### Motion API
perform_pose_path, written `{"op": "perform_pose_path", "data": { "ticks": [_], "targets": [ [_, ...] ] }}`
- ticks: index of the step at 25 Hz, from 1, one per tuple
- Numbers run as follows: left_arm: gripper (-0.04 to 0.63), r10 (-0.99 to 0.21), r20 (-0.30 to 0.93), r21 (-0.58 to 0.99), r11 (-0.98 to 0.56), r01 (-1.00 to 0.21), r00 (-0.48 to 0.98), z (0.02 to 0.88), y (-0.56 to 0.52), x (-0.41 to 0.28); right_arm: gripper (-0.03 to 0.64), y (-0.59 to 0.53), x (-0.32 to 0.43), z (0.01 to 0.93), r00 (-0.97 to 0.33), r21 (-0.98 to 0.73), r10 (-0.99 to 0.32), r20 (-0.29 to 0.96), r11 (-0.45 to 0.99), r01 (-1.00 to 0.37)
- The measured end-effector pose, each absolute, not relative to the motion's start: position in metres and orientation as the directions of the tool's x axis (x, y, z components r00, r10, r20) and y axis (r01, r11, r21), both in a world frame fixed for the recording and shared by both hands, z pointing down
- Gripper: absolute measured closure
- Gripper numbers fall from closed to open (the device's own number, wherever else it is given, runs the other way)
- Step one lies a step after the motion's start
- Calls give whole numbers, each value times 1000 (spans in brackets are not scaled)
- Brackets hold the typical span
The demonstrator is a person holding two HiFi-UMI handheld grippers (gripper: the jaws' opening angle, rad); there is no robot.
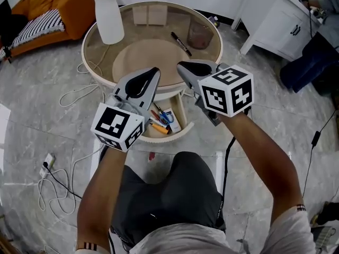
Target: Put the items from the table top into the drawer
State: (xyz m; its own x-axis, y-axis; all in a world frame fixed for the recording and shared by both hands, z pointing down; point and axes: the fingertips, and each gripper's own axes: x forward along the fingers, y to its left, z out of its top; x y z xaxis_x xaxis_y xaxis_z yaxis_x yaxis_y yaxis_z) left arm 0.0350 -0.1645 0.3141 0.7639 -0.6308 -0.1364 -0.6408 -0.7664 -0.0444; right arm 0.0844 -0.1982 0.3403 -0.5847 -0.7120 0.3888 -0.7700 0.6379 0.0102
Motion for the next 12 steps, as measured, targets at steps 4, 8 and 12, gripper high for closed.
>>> {"op": "perform_pose_path", "data": {
  "ticks": [4,8,12],
  "targets": [
    [595,-627,-120,-53,-770,-636,769,312,-178,44,595,-209,95,342,-562,14,-718,412,621,-783],
    [595,-628,-113,-45,-771,-635,770,310,-187,49,569,-225,106,348,-530,29,-713,459,608,-793],
    [595,-639,-123,-28,-762,-647,759,308,-192,45,543,-251,118,353,-483,39,-714,506,579,-815]
  ]
}}
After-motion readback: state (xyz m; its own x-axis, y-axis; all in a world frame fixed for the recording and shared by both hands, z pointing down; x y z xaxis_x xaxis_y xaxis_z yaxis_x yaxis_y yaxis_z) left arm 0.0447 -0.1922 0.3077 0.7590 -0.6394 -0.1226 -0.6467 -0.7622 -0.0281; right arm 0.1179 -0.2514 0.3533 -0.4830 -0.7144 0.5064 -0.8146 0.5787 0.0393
